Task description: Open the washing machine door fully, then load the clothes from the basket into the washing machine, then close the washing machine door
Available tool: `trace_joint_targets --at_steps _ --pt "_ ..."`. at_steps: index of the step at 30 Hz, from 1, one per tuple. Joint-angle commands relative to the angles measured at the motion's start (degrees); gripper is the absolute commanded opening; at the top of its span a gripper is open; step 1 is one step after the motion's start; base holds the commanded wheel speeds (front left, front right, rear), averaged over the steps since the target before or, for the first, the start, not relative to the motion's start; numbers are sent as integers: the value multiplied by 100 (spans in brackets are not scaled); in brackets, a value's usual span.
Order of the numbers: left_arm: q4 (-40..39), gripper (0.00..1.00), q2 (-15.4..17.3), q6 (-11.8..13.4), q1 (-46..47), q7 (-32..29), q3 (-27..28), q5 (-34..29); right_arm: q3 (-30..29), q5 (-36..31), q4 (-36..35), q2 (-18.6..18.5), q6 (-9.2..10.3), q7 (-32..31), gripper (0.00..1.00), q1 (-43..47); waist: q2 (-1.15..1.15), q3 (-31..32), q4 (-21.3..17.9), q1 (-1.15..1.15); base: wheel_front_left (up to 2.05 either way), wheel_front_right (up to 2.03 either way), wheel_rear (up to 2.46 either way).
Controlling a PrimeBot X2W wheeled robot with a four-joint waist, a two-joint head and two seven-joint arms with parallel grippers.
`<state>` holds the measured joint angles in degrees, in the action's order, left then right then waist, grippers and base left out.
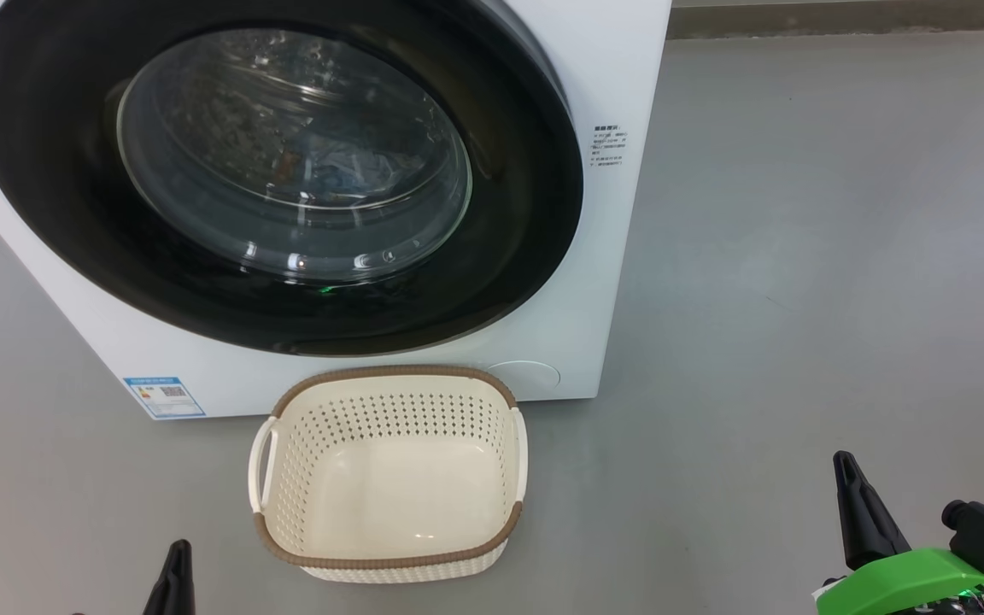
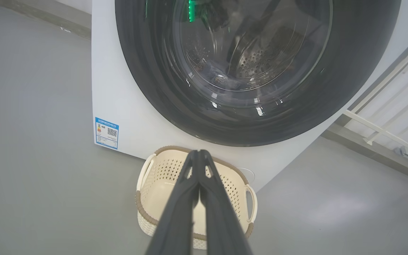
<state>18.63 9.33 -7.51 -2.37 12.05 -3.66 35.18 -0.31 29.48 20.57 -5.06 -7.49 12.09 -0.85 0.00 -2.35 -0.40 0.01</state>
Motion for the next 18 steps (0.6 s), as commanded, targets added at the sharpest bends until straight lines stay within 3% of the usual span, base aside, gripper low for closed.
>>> trace_joint_targets --at_steps 1,18 --pt "-164 0 40 29 168 -42 98 186 -48 234 -166 -31 -1 -43 0 -189 0 4 1 0 0 0 0" --pt "-238 0 -67 55 279 -327 245 1054 -140 1184 -233 8 -1 -329 0 -257 0 42 7 -1 0 0 0"
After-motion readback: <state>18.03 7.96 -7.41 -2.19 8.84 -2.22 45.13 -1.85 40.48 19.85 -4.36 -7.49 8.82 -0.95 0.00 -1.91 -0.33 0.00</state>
